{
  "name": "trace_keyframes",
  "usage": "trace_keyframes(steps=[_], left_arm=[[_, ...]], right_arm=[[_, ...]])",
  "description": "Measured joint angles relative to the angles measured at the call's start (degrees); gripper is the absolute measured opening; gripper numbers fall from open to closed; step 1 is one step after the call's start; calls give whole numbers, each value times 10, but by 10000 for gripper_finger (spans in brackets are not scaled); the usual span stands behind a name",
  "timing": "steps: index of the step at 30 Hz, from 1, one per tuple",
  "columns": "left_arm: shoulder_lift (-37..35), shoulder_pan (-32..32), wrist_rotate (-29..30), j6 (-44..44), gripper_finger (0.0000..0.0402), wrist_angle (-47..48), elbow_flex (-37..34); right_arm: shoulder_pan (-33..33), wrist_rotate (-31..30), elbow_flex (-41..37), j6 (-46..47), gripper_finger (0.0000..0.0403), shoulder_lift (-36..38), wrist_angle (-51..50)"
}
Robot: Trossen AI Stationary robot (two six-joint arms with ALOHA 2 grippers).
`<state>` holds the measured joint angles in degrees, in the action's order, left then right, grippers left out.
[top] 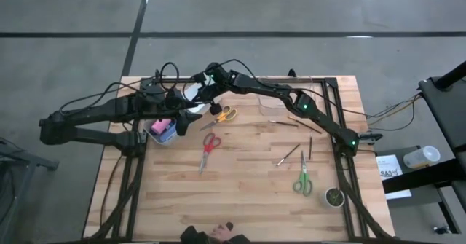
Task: Pick & Place Paint Supplies
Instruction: Put the bottom gold paint brush into the white bin, then put the bottom left silver paint brush into the white bin
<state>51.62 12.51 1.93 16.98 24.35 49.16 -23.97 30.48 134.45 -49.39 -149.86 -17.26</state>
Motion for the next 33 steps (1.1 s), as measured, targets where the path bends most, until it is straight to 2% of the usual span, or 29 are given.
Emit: trace_keyframes(steps=[12, 19, 25, 33], left_arm=[[0, 0, 0, 0, 271, 0, 0], [0, 0, 0, 0, 271, 0, 0], [0, 0, 0, 0, 271, 0, 0], [0, 0, 0, 0, 271, 0, 0]], right_arm=[[0, 8, 0, -40, 114, 0, 1], [1, 9, 0, -40, 118, 0, 0], [1, 17, 1, 13, 118, 9, -8], [6, 35, 2, 48, 118, 59, -138]])
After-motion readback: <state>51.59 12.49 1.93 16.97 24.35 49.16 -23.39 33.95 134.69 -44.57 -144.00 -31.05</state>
